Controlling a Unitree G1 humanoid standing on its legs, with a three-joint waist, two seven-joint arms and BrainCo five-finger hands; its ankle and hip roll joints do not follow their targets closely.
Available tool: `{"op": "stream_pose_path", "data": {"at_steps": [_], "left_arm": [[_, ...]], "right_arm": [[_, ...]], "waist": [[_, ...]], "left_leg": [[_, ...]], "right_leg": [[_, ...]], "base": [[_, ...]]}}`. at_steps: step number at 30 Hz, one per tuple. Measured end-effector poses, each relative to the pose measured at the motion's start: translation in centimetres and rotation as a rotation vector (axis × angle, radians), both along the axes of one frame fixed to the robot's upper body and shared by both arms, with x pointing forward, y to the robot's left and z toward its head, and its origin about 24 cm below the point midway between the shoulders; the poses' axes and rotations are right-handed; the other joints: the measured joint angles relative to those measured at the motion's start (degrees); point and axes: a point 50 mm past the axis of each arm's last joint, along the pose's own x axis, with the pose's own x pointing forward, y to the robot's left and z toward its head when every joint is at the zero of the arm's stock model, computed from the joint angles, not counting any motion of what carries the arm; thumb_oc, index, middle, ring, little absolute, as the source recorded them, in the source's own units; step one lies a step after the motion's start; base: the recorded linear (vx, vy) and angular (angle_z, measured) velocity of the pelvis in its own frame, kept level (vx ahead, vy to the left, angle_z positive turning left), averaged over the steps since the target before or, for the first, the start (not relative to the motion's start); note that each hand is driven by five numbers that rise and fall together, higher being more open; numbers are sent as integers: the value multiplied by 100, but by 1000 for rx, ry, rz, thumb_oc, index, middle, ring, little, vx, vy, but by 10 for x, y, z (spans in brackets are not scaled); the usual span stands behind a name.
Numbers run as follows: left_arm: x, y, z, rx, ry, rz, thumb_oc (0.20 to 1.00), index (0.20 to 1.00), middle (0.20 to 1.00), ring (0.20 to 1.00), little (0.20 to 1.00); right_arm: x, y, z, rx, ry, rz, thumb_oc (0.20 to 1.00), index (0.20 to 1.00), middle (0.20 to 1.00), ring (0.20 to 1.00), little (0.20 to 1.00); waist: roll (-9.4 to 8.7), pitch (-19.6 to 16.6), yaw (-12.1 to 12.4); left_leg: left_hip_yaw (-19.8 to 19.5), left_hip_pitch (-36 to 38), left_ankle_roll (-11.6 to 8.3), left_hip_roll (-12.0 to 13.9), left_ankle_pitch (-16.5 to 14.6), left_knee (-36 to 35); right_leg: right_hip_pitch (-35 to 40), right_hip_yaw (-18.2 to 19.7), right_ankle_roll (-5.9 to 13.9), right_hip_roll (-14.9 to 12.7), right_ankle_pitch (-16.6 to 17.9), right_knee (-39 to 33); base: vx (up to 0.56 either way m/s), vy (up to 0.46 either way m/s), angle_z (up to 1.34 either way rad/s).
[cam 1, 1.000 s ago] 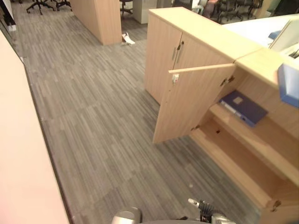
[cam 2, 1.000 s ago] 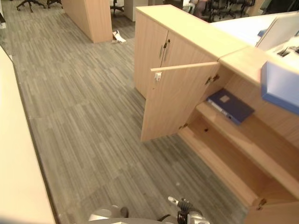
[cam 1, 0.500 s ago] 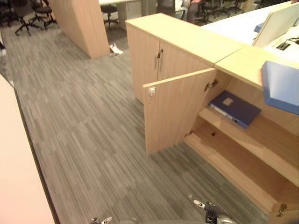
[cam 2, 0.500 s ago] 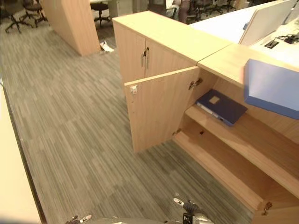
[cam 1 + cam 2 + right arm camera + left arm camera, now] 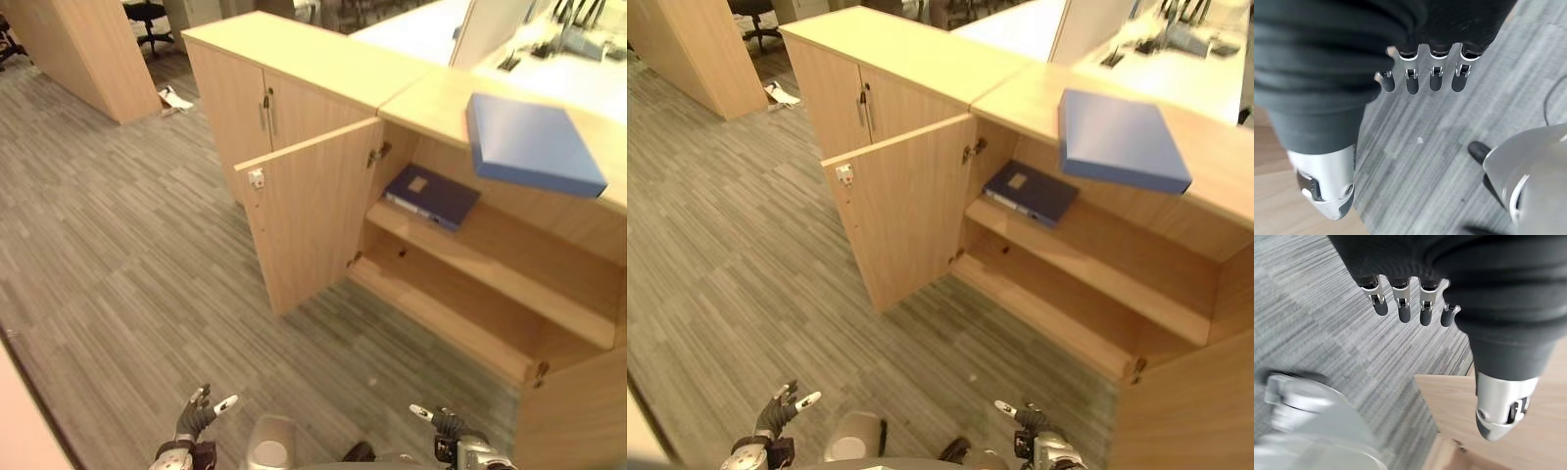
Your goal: Put the empty folder in the office cabinet
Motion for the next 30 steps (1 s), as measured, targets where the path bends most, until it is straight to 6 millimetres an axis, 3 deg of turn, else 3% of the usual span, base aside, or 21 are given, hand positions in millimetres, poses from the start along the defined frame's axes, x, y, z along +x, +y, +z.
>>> {"op": "stream_pose_path", "data": {"at_steps": [1,2,3,4,6,7,8,9,10,11,12,13,14,16,18,19,20,21,25,29,30], "left_arm": [[-4,0,0,-4,4,-3,1000,1000,1000,1000,1000],[-3,0,1,-7,2,-7,1000,1000,1000,1000,1000],[1,0,2,-8,-9,-12,1000,1000,1000,1000,1000],[16,-1,8,-10,-58,-31,1000,1000,1000,1000,1000],[27,-4,15,-16,-104,-50,1000,1000,1000,1000,1000],[28,-5,16,-22,-111,-58,1000,1000,1000,1000,1000],[26,-9,16,-40,-116,-67,1000,1000,1000,1000,1000],[28,-12,17,-45,-125,-87,1000,1000,1000,1000,1000],[29,-9,21,-37,-135,-115,1000,1000,1000,1000,1000],[30,-1,27,-16,-149,-138,1000,1000,1000,1000,1000],[33,5,33,6,-162,-160,1000,1000,1000,1000,1000],[34,4,31,-3,-156,-160,1000,1000,1000,1000,1000],[20,5,29,-13,-123,-173,1000,1000,1000,1000,1000],[13,8,28,-15,-99,-184,1000,1000,1000,1000,1000],[10,10,30,-13,-89,-230,1000,1000,1000,1000,1000],[10,9,32,-17,-89,-249,1000,1000,1000,1000,1000],[10,8,33,-19,-90,-260,1000,1000,1000,1000,1000],[9,5,33,-34,-89,-278,1000,1000,1000,1000,1000],[10,3,32,-38,-90,-294,1000,1000,1000,1000,1000],[2,4,29,-31,-58,-298,1000,1000,1000,1000,1000],[-6,7,27,-32,-34,-276,1000,1000,1000,1000,1000]], "right_arm": [[1,-1,1,-5,-1,7,1000,1000,1000,1000,1000],[5,-3,2,-10,-8,14,1000,1000,1000,1000,1000],[7,-3,3,-12,-14,15,1000,1000,1000,1000,1000],[12,-3,5,-16,-24,17,1000,1000,1000,1000,1000],[13,-2,5,-20,-25,34,1000,1000,1000,1000,1000],[12,-1,5,-18,-24,45,1000,1000,1000,1000,1000],[12,-4,5,-27,-25,44,1000,1000,1000,1000,1000],[11,-6,5,-24,-24,25,1000,1000,1000,1000,1000],[5,-2,2,-11,-5,17,1000,1000,1000,1000,1000],[-4,3,-2,8,25,14,1000,1000,1000,1000,1000],[-8,7,-4,19,34,8,1000,1000,1000,1000,1000],[-7,4,-3,13,30,4,1000,1000,1000,1000,1000],[-9,-2,-3,4,30,-15,1000,1000,1000,1000,1000],[-12,-1,-4,15,38,-17,1000,1000,1000,1000,1000],[-19,5,-7,41,54,-13,1000,1000,1000,1000,1000],[-21,7,-8,47,59,-14,1000,1000,1000,1000,1000],[-21,7,-8,48,57,-15,1000,1000,1000,1000,1000],[-27,6,-10,53,72,-20,1000,1000,1000,1000,1000],[-30,8,-11,58,92,8,1000,1000,1000,1000,1000],[-34,7,-12,63,107,7,1000,1000,1000,1000,1000],[-32,9,-12,73,102,18,1000,1000,1000,1000,1000]], "waist": [[92,-16,150],[160,-8,148],[187,21,132],[233,72,101],[196,101,195],[179,119,227],[395,-14,259],[511,11,317],[386,-51,252],[107,-197,188],[-148,-264,176],[-92,-278,176],[132,-373,206],[196,-427,165],[123,-547,60],[72,-607,31],[87,-611,30],[105,-651,-34],[116,-687,-120],[111,-545,-93],[61,-498,-31]], "left_leg": [[-245,94,-58,-42,202,-489],[-651,265,-67,-121,519,-1147],[-785,314,-55,-159,626,-1442],[-977,411,-25,-222,769,-1775],[-991,438,-13,-281,764,-1478],[-994,338,56,-392,687,-998],[-996,272,264,-299,623,-679],[-902,273,334,-243,683,-635],[-829,304,360,-332,691,-703],[-752,354,344,-570,702,-887],[-625,346,346,-764,724,-916],[-604,395,420,-737,793,-901],[-567,555,560,-760,865,-932],[-358,658,683,-797,944,-949],[-181,795,733,-947,1001,-1038],[-22,878,956,-1026,1007,-1000],[25,947,1010,-1053,978,-1076],[131,1252,1130,-1161,1023,-1243],[264,1482,1225,-1237,1022,-1345],[410,1903,1287,-1316,919,-1608],[530,2012,1374,-1334,850,-1631]], "right_leg": [[-48,264,1,81,37,-20],[-61,400,-43,166,66,-111],[-65,413,-47,166,69,-119],[-111,608,7,206,112,-113],[-175,845,24,217,133,-102],[-164,1001,61,222,153,-98],[-13,1042,169,425,159,-232],[-127,1042,227,394,-72,520],[-152,1008,317,180,-356,1176],[100,1009,438,-14,-575,1189],[362,1083,465,-180,-820,627],[460,1070,552,-137,-884,498],[690,1066,670,-148,-812,181],[774,1087,778,-278,-749,179],[839,1153,908,-496,-671,187],[894,1177,986,-604,-548,94],[950,1169,1011,-660,-532,110],[1084,1130,1182,-802,-373,225],[1013,997,1188,-1024,-263,622],[871,944,1254,-1476,-163,1572],[790,704,1311,-1665,-129,1810]], "base": [[106,139,-167],[84,126,-111],[77,146,-68],[83,174,-46],[75,132,-78],[106,269,-122],[107,268,-122],[107,270,-92],[199,199,-29],[152,239,6],[144,256,6],[78,312,-44],[150,348,-60],[76,211,-45],[79,333,-26],[80,404,-33],[69,383,-45],[34,227,-30],[38,217,-20],[52,141,-20],[-5,3,-45]]}}
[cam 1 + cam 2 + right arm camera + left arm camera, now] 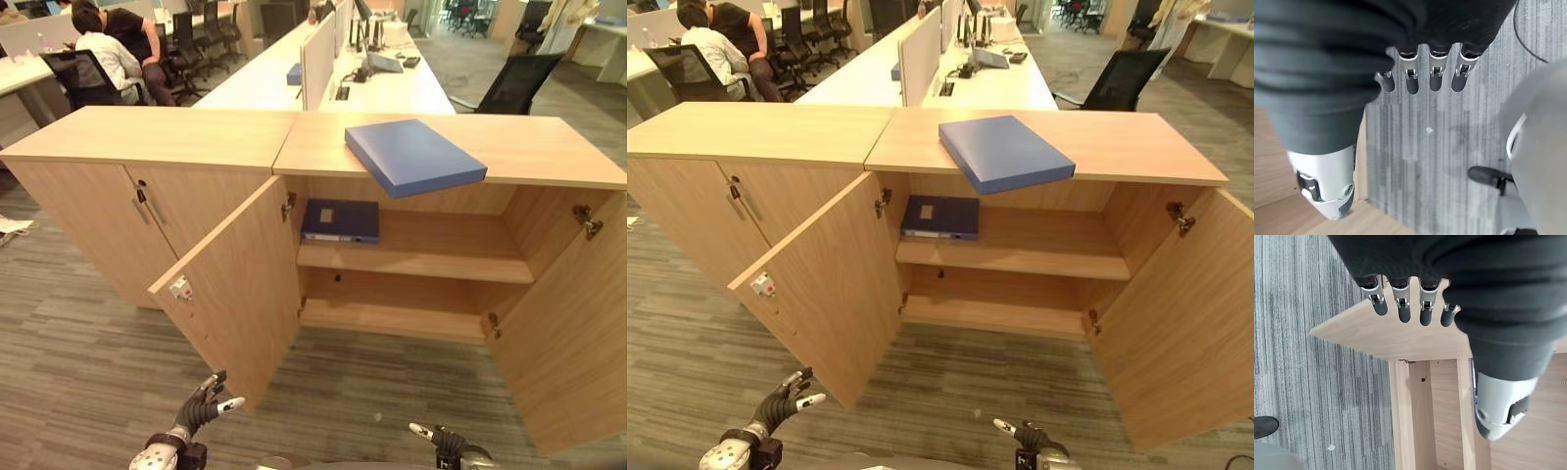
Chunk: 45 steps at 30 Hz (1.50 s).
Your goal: Put the empty folder in the office cabinet
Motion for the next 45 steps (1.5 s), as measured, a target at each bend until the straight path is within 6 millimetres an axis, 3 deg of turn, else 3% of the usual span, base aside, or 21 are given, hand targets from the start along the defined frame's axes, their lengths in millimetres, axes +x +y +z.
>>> {"op": "stream_pose_path", "data": {"at_steps": [2,7,11,12,14,15,16,17,20,21,23,26,29,30,33,34,35,38,39,44,45], "left_arm": [[-10,1,-3,0,32,13,1000,1000,1000,1000,1000],[-15,-5,-8,-18,62,13,1000,1000,1000,1000,1000],[-3,-7,-5,-21,34,3,1000,1000,1000,1000,1000],[-2,-8,-5,-23,30,-1,1000,1000,1000,1000,1000],[-5,-8,-7,-21,40,7,1000,1000,1000,1000,1000],[-7,-6,-6,-14,41,12,1000,1000,1000,1000,1000],[-5,-7,-6,-14,35,14,1000,1000,1000,1000,1000],[-7,-5,-6,-5,45,18,1000,1000,1000,1000,1000],[-12,-8,-9,-8,64,7,1000,1000,1000,1000,1000],[-3,-7,-6,8,46,-13,1000,1000,1000,1000,1000],[10,-3,0,34,13,-36,1000,1000,1000,1000,1000],[14,-6,2,44,12,-89,1000,1000,1000,1000,1000],[16,-11,4,27,-4,-116,1000,1000,1000,1000,1000],[18,-13,4,21,-8,-124,1000,1000,1000,1000,1000],[17,-14,3,17,-1,-123,1000,1000,1000,1000,1000],[18,-15,4,12,-8,-122,1000,1000,1000,1000,1000],[20,-14,7,15,-20,-122,1000,1000,1000,1000,1000],[23,-14,9,7,-35,-118,1000,1000,1000,1000,1000],[30,-16,12,5,-61,-122,1000,1000,1000,1000,1000],[39,-21,18,-4,-107,-132,1000,1000,1000,1000,1000],[39,-21,18,-4,-106,-128,1000,1000,1000,1000,1000]], "right_arm": [[-1,-1,0,0,2,1,1000,1000,1000,1000,1000],[11,-8,5,-22,-22,9,1000,1000,1000,1000,1000],[19,-10,8,-30,-52,15,1000,1000,1000,1000,1000],[24,-12,10,-36,-66,13,1000,1000,1000,1000,1000],[25,-12,11,-30,-65,2,1000,1000,1000,1000,1000],[20,-12,9,-26,-50,-22,1000,1000,1000,1000,1000],[20,-13,9,-32,-50,-24,1000,1000,1000,1000,1000],[17,-10,7,-32,-42,-30,1000,1000,1000,1000,1000],[13,-14,7,-45,-36,-35,1000,1000,1000,1000,1000],[12,-15,7,-54,-32,-39,1000,1000,1000,1000,1000],[8,-15,6,-50,-20,-41,1000,1000,1000,1000,1000],[9,-19,7,-69,-30,-45,1000,1000,1000,1000,1000],[9,-19,7,-70,-29,-42,1000,1000,1000,1000,1000],[8,-20,7,-74,-25,-36,1000,1000,1000,1000,1000],[8,-18,7,-73,-21,-16,1000,1000,1000,1000,1000],[8,-19,7,-75,-20,-10,1000,1000,1000,1000,1000],[8,-14,6,-67,-15,6,1000,1000,1000,1000,1000],[8,-15,6,-67,-14,20,1000,1000,1000,1000,1000],[11,-15,7,-69,-20,23,1000,1000,1000,1000,1000],[20,-14,9,-75,-39,34,1000,1000,1000,1000,1000],[26,-13,11,-77,-53,39,1000,1000,1000,1000,1000]], "waist": [[-68,15,29],[86,461,-53],[70,695,-198],[73,795,-235],[36,863,-235],[-70,812,-204],[-80,811,-217],[-252,719,-207],[-222,509,-200],[-150,375,-277],[-404,235,-361],[-556,-97,-554],[-527,-122,-622],[-440,-169,-699],[-295,-239,-696],[-202,-263,-702],[-209,-271,-558],[-164,-287,-551],[-238,-227,-529],[-289,129,-315],[-216,244,-208]], "left_leg": [[131,52,38,12,-29,6],[490,86,90,254,-21,27],[498,80,144,257,-68,181],[499,88,127,311,-90,216],[505,107,19,517,-102,145],[407,153,-118,610,-111,-58],[281,160,-187,679,-133,-138],[146,82,-385,637,-124,24],[51,113,-212,578,-272,462],[14,235,-363,748,-514,136],[13,230,-435,817,-533,72],[-110,113,-688,1093,-685,217],[-123,46,-766,1248,-672,278],[-115,45,-905,1363,-742,327],[-72,35,-972,1478,-838,529],[0,25,-1069,1565,-919,624],[108,-66,-998,1606,-1107,1067],[108,-397,-988,1661,-1132,2014],[107,-654,-1017,1670,-1183,2432],[85,-1586,-1137,1647,-1046,1911],[-22,-1711,-1286,1672,-716,1186]], "right_leg": [[-51,-84,27,-26,20,20],[-694,-190,609,-116,498,334],[-919,-426,659,-213,882,-213],[-952,-572,661,-208,1165,-608],[-660,-920,542,-153,1158,-1018],[-332,-1235,394,40,847,-1428],[-324,-1277,409,151,759,-1420],[-438,-1277,431,215,612,-1523],[-511,-1319,350,460,531,-1545],[-558,-1473,183,548,458,-1313],[-735,-1512,-51,456,291,-960],[-665,-1651,-409,815,35,-1140],[-680,-1711,-615,995,4,-1178],[-690,-1749,-703,1060,-99,-1110],[-681,-1683,-1044,1229,-142,-1139],[-678,-1653,-958,1333,-234,-1110],[-671,-1441,-1179,1418,-232,-1151],[-530,-1370,-1157,1527,-395,-1237],[-484,-1322,-1262,1543,-335,-1303],[-467,-1097,-1385,1489,-365,-1400],[-486,-1033,-1371,1525,-357,-1461]], "base": [[-66,14,-47],[-17,0,-49],[53,-69,-4],[244,-173,10],[400,-244,38],[332,-188,49],[413,-251,44],[158,-97,22],[243,-144,-2],[284,-179,23],[249,-175,22],[240,-187,4],[234,-234,3],[128,-155,-1],[177,-218,-18],[85,-106,-42],[77,-63,-55],[64,-35,-23],[-15,-4,-25],[16,14,-13],[46,7,-53]]}}
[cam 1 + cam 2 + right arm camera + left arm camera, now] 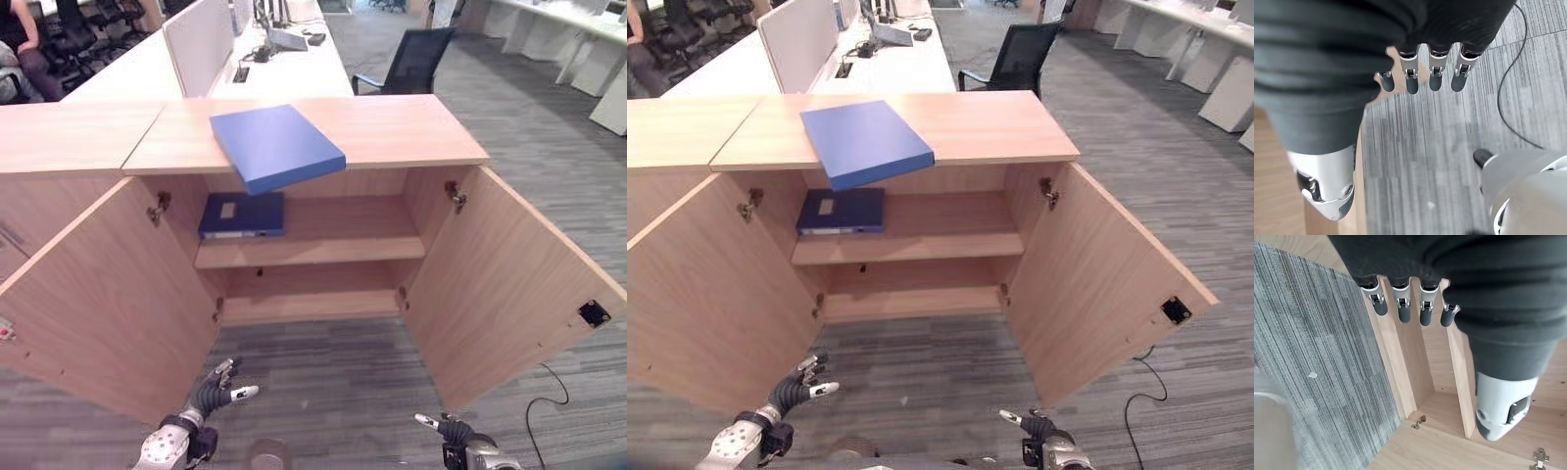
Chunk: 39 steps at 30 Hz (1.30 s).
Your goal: Put the empty folder in the office cabinet
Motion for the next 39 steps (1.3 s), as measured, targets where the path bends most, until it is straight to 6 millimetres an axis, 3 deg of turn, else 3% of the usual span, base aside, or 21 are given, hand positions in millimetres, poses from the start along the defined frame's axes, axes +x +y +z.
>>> {"op": "stream_pose_path", "data": {"at_steps": [2,4,6,8,9,10,11,13,16,19,22,25,28,29,31,32,33,34,35,37,39], "left_arm": [[-3,0,-2,-1,12,8,1000,1000,1000,1000,1000],[0,0,-3,-1,6,25,1000,1000,1000,1000,1000],[5,-2,-2,-3,-9,26,1000,1000,1000,1000,1000],[7,-1,-1,-3,-15,32,1000,1000,1000,1000,1000],[3,0,-2,-4,-6,37,1000,1000,1000,1000,1000],[4,0,0,-1,-17,32,1000,1000,1000,1000,1000],[6,3,2,1,-29,41,1000,1000,1000,1000,1000],[7,7,5,9,-39,52,1000,1000,1000,1000,1000],[1,11,4,17,-26,66,1000,1000,1000,1000,1000],[-2,11,3,17,-17,70,1000,1000,1000,1000,1000],[4,9,4,8,-35,67,1000,1000,1000,1000,1000],[3,10,4,11,-33,69,1000,1000,1000,1000,1000],[1,13,5,20,-30,74,1000,1000,1000,1000,1000],[-1,15,5,27,-27,75,1000,1000,1000,1000,1000],[-9,20,3,38,-1,80,1000,1000,1000,1000,1000],[-12,22,3,42,6,84,1000,1000,1000,1000,1000],[-20,24,-1,49,41,84,1000,1000,1000,1000,1000],[-20,24,0,50,41,82,1000,1000,1000,1000,1000],[-25,23,-3,48,54,87,1000,1000,1000,1000,1000],[-23,17,-4,38,55,60,1000,1000,1000,1000,1000],[-21,14,-4,31,50,47,1000,1000,1000,1000,1000]], "right_arm": [[4,0,1,-2,-10,5,1000,1000,1000,1000,1000],[6,1,2,-2,-16,7,1000,1000,1000,1000,1000],[4,0,1,-4,-6,4,1000,1000,1000,1000,1000],[-1,1,-1,-1,6,7,1000,1000,1000,1000,1000],[-2,2,-1,1,9,6,1000,1000,1000,1000,1000],[-1,3,-1,3,6,7,1000,1000,1000,1000,1000],[-3,4,-2,8,12,6,1000,1000,1000,1000,1000],[-5,7,-4,14,17,5,1000,1000,1000,1000,1000],[-9,14,-6,33,26,1,1000,1000,1000,1000,1000],[-8,25,-8,64,23,5,1000,1000,1000,1000,1000],[-6,30,-8,80,16,8,1000,1000,1000,1000,1000],[-9,30,-9,85,24,8,1000,1000,1000,1000,1000],[-13,30,-10,92,33,5,1000,1000,1000,1000,1000],[-18,28,-11,94,43,-9,1000,1000,1000,1000,1000],[-24,32,-14,107,55,-22,1000,1000,1000,1000,1000],[-26,34,-14,118,57,-20,1000,1000,1000,1000,1000],[-25,38,-15,135,55,-12,1000,1000,1000,1000,1000],[-26,38,-15,136,57,-12,1000,1000,1000,1000,1000],[-20,38,-13,137,37,-4,1000,1000,1000,1000,1000],[-14,34,-11,126,23,-1,1000,1000,1000,1000,1000],[-12,30,-10,116,18,-4,1000,1000,1000,1000,1000]], "waist": [[69,28,142],[177,59,181],[312,49,207],[381,25,287],[382,-47,322],[336,-81,304],[275,-128,303],[214,-230,304],[110,-363,308],[-76,-467,311],[-108,-472,279],[-108,-422,273],[-161,-374,235],[-154,-354,213],[-92,-318,203],[-115,-299,215],[-62,-293,204],[-73,-287,166],[-15,-224,136],[59,-34,82],[44,18,-8]], "left_leg": [[-99,-113,-96,88,508,-660],[-93,-169,-81,128,669,-1146],[61,24,67,180,688,-1135],[250,213,49,151,838,-1171],[337,261,50,96,832,-1188],[385,321,11,23,875,-1165],[413,400,18,-118,883,-1141],[503,417,122,-204,956,-1050],[567,449,457,-331,1225,-933],[646,637,571,-569,1211,-1041],[661,731,687,-730,1131,-1054],[670,1053,786,-919,1029,-1190],[606,1291,920,-1231,861,-1309],[526,1444,1029,-1348,795,-1376],[484,1671,1210,-1534,687,-1393],[499,1775,1352,-1587,660,-1406],[533,1838,1346,-1595,686,-1490],[542,1844,1361,-1598,677,-1501],[594,1853,1411,-1561,798,-1504],[611,1828,1404,-1491,795,-1447],[520,1855,1371,-1543,778,-1388]], "right_leg": [[-38,33,5,58,44,-46],[-9,118,5,71,42,-48],[120,221,211,39,94,-46],[221,430,366,21,73,-110],[372,544,555,57,132,-247],[456,582,554,2,112,-302],[561,622,677,-143,174,-414],[650,682,757,-209,163,-483],[812,702,1000,-326,203,-552],[978,642,1184,-533,259,-654],[1069,518,1212,-665,382,-599],[1247,392,1238,-936,436,-310],[1259,395,1233,-1390,485,362],[1193,405,1236,-1654,559,797],[1022,583,1329,-2110,889,1639],[801,597,1478,-2188,1084,1916],[568,560,1564,-2335,1117,2319],[447,560,1580,-2319,1112,2328],[63,615,1841,-2082,906,2236],[-215,671,1840,-1708,813,1980],[-239,670,1825,-1513,807,1592]], "base": [[86,58,-58],[148,160,-39],[177,234,-37],[118,152,-33],[94,112,-25],[168,246,-3],[75,134,17],[123,249,19],[140,268,11],[129,265,6],[112,310,11],[104,277,6],[140,327,17],[84,189,27],[123,267,18],[78,191,5],[-5,21,-7],[-25,-25,-13],[-21,-45,-16],[14,-91,-1],[94,-151,30]]}}
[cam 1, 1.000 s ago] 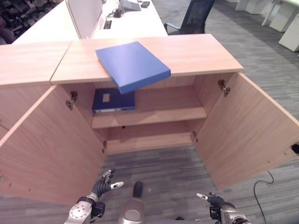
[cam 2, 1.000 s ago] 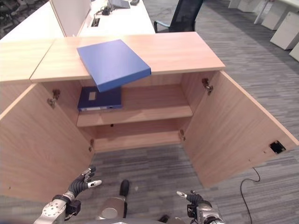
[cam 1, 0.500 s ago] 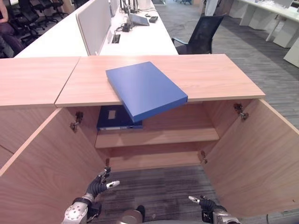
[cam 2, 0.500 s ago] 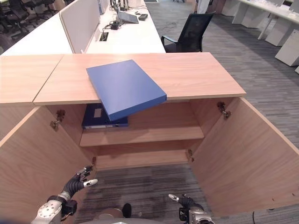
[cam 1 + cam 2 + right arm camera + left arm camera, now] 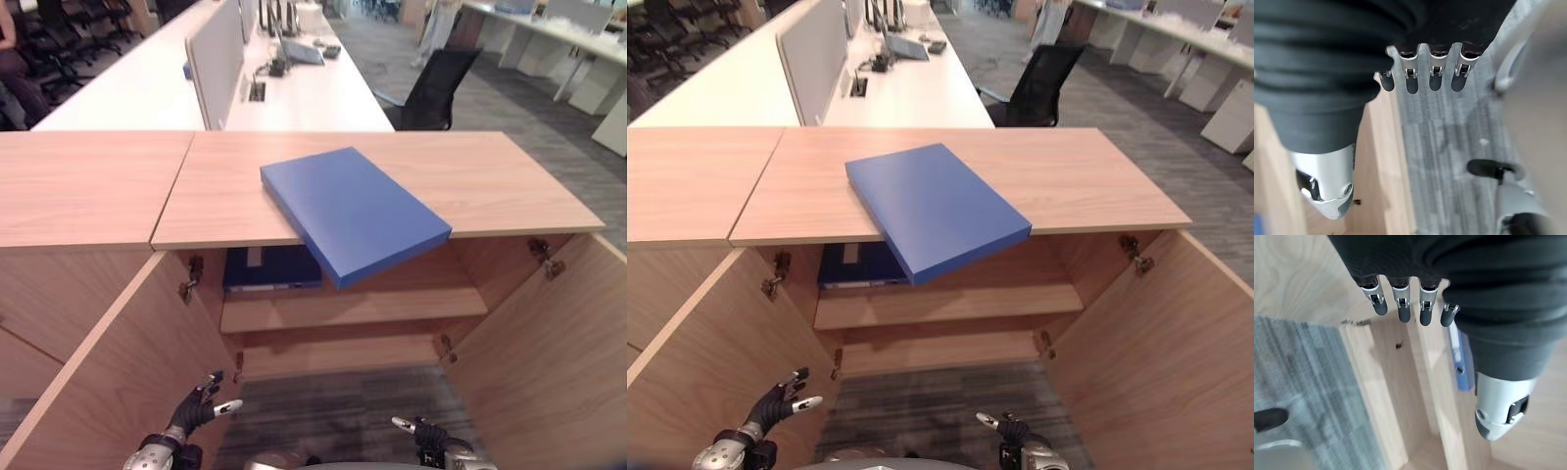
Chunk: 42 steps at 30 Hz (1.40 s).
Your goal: Put the empty folder in the office cabinet
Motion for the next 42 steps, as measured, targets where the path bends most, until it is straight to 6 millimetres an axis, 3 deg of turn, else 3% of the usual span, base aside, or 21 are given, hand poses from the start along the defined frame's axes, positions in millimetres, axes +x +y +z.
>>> {"op": "stream_pose_path", "data": {"at_steps": [1,3,6,11,15,20,22,26,29,37,39,42], "left_arm": [[2,0,1,0,-8,-1,1000,1000,1000,1000,1000],[4,0,5,-7,-31,0,1000,1000,1000,1000,1000],[-3,-1,4,-19,-17,7,1000,1000,1000,1000,1000],[1,-1,7,-25,-38,14,1000,1000,1000,1000,1000],[18,-8,24,-52,-143,-4,1000,1000,1000,1000,1000],[51,-11,93,-27,-499,-25,1000,1000,1000,1000,1000],[59,-9,130,26,-670,-31,1000,1000,1000,1000,1000],[68,5,211,305,-1032,-56,1000,1000,1000,1000,1000],[70,9,250,515,-1239,-19,1000,1000,1000,1000,1000],[83,-4,289,802,-1523,53,1000,1000,1000,1000,1000],[90,-18,306,902,-1621,-43,1000,1000,1000,1000,1000],[94,-34,312,1047,-1666,-235,1000,1000,1000,1000,1000]], "right_arm": [[1,0,0,1,-2,0,1000,1000,1000,1000,1000],[3,3,0,11,-11,3,1000,1000,1000,1000,1000],[7,0,3,3,-30,-6,1000,1000,1000,1000,1000],[1,-2,1,0,-16,-21,1000,1000,1000,1000,1000],[1,-6,2,-18,-17,-35,1000,1000,1000,1000,1000],[0,-9,2,-31,-31,-42,1000,1000,1000,1000,1000],[-2,-8,2,-27,-39,-42,1000,1000,1000,1000,1000],[-12,-7,-1,-22,-17,-44,1000,1000,1000,1000,1000],[-12,1,-2,-7,-15,-25,1000,1000,1000,1000,1000],[-10,25,-5,42,-20,21,1000,1000,1000,1000,1000],[-8,28,-5,43,-20,42,1000,1000,1000,1000,1000],[-4,29,-4,38,-33,46,1000,1000,1000,1000,1000]], "waist": [[55,33,-4],[-57,-12,71],[-93,-56,166],[-84,-237,159],[-150,-327,144],[-227,-398,163],[-246,-392,162],[-285,-386,272],[-373,-374,310],[-569,-403,281],[-583,-408,286],[-555,-395,165]], "left_leg": [[-44,7,-81,1,-79,-13],[-112,-45,-103,-2,-100,-7],[-113,-249,-138,56,-77,4],[-193,-487,-280,253,-30,-11],[-323,-569,-414,379,4,0],[-476,-677,-512,490,86,44],[-497,-710,-538,524,78,47],[-490,-711,-603,595,48,39],[-488,-708,-664,647,41,39],[-443,-687,-750,750,17,58],[-368,-673,-764,780,7,53],[-253,-633,-777,808,0,52]], "right_leg": [[107,-62,-27,117,-1,-304],[359,-277,-81,288,-4,-961],[368,-250,-412,485,-196,-1319],[223,-346,-649,750,-229,-1520],[253,-527,-805,890,-296,-1611],[192,-708,-991,1002,-375,-1617],[183,-744,-1017,1034,-411,-1627],[179,-746,-1033,1111,-470,-1636],[180,-746,-1079,1165,-509,-1648],[173,-706,-1125,1313,-533,-1746],[173,-634,-1129,1356,-528,-1788],[186,-534,-1143,1400,-483,-1835]], "base": [[77,-211,35],[51,-169,21],[86,-142,-5],[52,-102,3],[25,-71,15],[25,-81,14],[31,-69,5],[37,-64,-2],[38,-51,-2],[20,-26,-4],[30,20,-18],[31,27,-25]]}}
